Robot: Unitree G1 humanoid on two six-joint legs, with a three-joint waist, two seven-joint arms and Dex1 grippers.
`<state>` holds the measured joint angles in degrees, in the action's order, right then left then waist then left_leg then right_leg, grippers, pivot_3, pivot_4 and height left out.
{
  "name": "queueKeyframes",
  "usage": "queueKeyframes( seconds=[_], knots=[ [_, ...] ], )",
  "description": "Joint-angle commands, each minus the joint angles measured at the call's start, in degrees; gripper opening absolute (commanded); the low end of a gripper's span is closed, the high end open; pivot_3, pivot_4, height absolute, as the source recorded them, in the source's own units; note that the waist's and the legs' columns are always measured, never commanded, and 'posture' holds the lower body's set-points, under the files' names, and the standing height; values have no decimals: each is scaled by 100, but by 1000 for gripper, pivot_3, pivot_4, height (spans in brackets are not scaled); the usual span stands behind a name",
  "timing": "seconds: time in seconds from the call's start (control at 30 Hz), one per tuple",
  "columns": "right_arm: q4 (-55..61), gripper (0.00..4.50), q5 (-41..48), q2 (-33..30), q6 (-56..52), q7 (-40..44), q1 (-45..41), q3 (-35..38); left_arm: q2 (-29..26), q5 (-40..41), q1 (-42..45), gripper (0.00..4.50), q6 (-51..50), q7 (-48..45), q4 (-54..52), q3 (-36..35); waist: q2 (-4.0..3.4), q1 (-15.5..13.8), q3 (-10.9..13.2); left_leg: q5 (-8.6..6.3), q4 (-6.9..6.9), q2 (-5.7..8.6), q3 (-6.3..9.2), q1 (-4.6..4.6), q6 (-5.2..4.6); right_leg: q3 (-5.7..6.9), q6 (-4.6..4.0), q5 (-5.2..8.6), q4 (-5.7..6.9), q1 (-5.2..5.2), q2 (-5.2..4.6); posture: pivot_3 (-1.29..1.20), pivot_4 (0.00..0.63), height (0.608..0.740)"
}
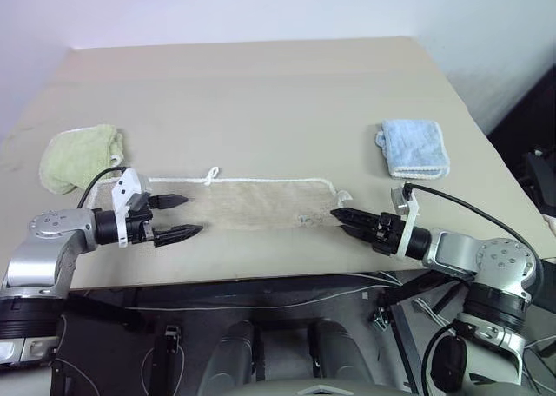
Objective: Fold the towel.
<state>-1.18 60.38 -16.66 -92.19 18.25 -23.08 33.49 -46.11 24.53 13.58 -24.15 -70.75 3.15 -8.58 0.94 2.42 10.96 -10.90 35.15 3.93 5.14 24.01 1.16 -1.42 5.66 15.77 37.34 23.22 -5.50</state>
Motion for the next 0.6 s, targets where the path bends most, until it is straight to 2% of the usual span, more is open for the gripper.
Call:
queueKeyframes(
  seconds=[0.03,0.1,0.23,0.5,0.6],
  knots=[
    [1,4470,109,35,-31,-470,-92,108,-34,75,-53,4500,53,21,-190,-24,-1,2,0,0,0,0,0,0,0,0,0,0,-2,0,0,0,150,740],
    [0,4470,249,80,-31,-626,-146,103,-21,88,-72,4500,42,14,-200,-22,-1,7,0,1,-2,0,0,0,-2,0,0,0,-6,0,1,0,150,740],
    [58,3598,557,184,-31,-934,-202,82,0,6,-94,4500,161,32,-120,25,-2,2,0,1,-7,-3,0,5,-2,0,1,0,-11,6,3,0,150,740],
    [322,942,1229,253,-31,-1449,-107,-5,-26,-21,-218,4500,233,106,-250,88,-6,-9,3,0,-17,-4,-5,39,-6,0,24,-11,-17,38,2,0,150,740],
    [433,25,1763,63,-31,-1467,-15,-25,-16,9,-225,4500,157,168,-338,102,-6,-12,3,-1,-20,-4,-6,39,-7,0,24,-11,-19,38,2,0,150,740]
  ],
)
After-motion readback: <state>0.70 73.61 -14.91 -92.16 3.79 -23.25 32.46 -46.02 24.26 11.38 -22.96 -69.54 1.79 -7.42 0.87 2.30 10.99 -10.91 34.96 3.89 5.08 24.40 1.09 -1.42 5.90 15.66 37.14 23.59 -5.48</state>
